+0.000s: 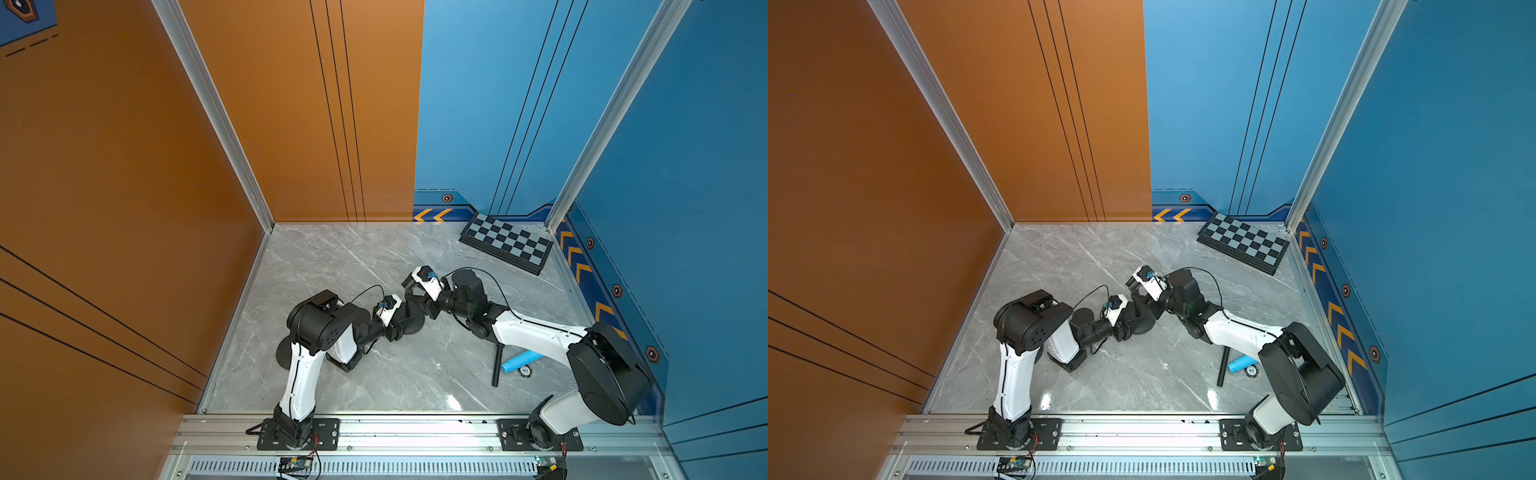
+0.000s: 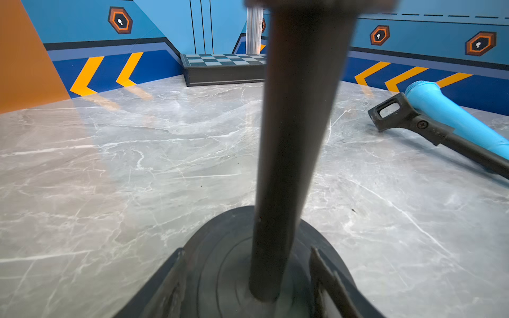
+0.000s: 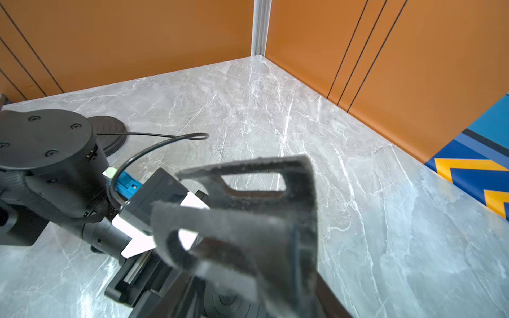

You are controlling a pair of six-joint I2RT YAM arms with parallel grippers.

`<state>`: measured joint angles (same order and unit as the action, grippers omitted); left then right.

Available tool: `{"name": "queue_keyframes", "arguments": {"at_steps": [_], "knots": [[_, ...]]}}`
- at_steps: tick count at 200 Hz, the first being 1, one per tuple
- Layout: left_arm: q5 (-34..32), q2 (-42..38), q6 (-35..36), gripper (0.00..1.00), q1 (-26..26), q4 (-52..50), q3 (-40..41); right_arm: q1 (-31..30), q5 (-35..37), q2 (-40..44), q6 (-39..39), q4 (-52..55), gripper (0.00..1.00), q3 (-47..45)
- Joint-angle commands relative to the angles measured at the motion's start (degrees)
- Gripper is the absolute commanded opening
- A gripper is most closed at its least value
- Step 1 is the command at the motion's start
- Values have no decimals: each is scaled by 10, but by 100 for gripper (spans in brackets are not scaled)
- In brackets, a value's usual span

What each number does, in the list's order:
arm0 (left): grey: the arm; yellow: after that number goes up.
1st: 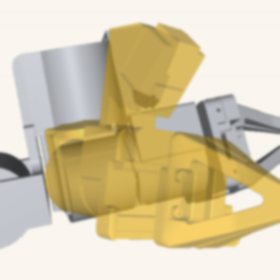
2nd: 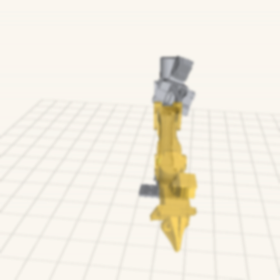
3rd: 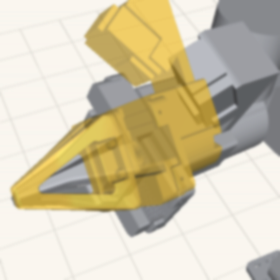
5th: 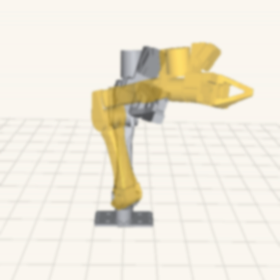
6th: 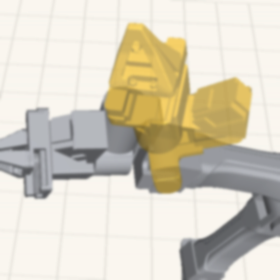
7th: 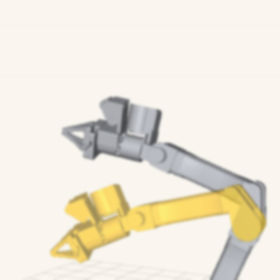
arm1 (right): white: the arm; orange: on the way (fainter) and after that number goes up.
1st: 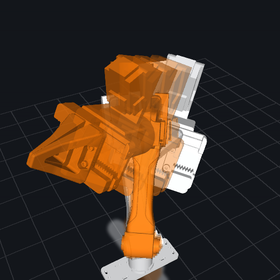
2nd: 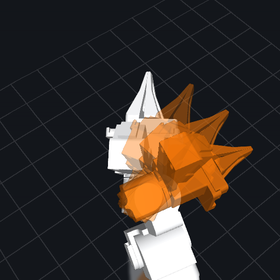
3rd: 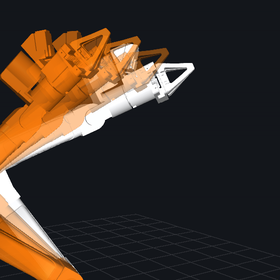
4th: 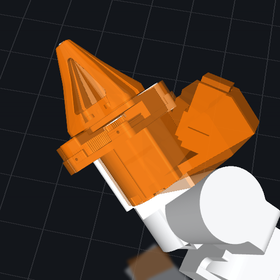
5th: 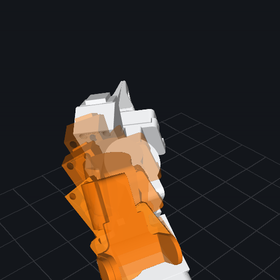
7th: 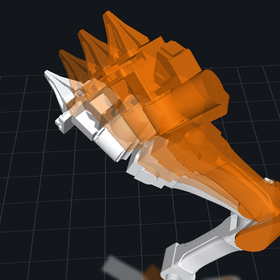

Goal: Assemble a microphone stand
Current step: Screw the microphone stand pole into the microphone stand base.

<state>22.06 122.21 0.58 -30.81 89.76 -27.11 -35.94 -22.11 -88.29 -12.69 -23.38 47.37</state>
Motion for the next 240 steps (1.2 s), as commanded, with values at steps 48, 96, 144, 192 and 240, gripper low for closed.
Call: {"name": "queue_keyframes", "arguments": {"at_steps": [48, 96, 144, 192, 240], "knots": [[-7, 30, 7, 71, -2, -90, 14, 7, -41, -40, -12, 49, 27, 59], [-11, 31, 3, 71, -2, -90, 13, -85, 320, -43, 192, 0, 0, 11], [-20, 29, 1, 71, -2, -89, 14, -195, 570, -67, 240, -32, 0, -8], [-16, 30, 2, 71, -3, -90, 14, -132, 265, -41, 165, -40, 28, -14], [-8, 31, 6, 71, -1, -90, 15, -50, -20, 5, -11, 68, 53, 11]]}}
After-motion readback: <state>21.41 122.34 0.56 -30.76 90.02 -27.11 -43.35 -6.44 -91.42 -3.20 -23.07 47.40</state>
